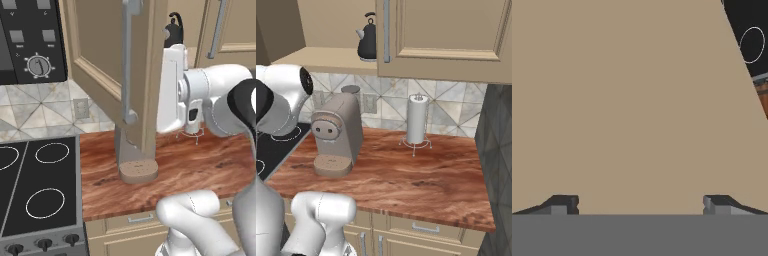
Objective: Open the cabinet, pick the kettle from the cabinet, and place it in the sink.
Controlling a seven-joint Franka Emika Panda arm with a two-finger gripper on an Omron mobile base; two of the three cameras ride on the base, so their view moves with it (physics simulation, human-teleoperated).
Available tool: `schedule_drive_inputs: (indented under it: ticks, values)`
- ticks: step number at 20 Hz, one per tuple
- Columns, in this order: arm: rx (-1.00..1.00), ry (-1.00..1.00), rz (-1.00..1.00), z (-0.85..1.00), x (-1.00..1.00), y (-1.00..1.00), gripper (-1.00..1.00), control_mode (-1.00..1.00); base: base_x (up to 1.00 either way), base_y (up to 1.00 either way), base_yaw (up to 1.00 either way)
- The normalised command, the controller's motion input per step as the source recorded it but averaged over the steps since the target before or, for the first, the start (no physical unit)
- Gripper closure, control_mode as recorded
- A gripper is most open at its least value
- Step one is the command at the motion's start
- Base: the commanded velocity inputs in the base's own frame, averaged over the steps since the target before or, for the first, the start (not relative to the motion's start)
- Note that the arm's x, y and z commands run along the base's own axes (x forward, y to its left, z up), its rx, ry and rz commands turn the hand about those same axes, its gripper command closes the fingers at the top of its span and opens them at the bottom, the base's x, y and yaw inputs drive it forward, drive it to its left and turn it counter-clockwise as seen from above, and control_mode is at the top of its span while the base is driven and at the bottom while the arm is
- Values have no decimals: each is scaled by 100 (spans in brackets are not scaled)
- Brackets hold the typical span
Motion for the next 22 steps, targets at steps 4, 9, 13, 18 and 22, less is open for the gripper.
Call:
schedule_drive_inputs:
  ticks: [4,9,13,18,22]
  values:
    - [0,0,0,-5,0,49,-100,-100,0,0,0]
    - [0,0,0,-9,0,48,-100,-100,0,0,0]
    - [0,0,0,-11,0,45,-100,-100,0,0,0]
    - [0,0,0,-9,1,30,-100,-100,0,0,0]
    - [0,0,-1,-8,2,15,-100,-100,0,0,0]
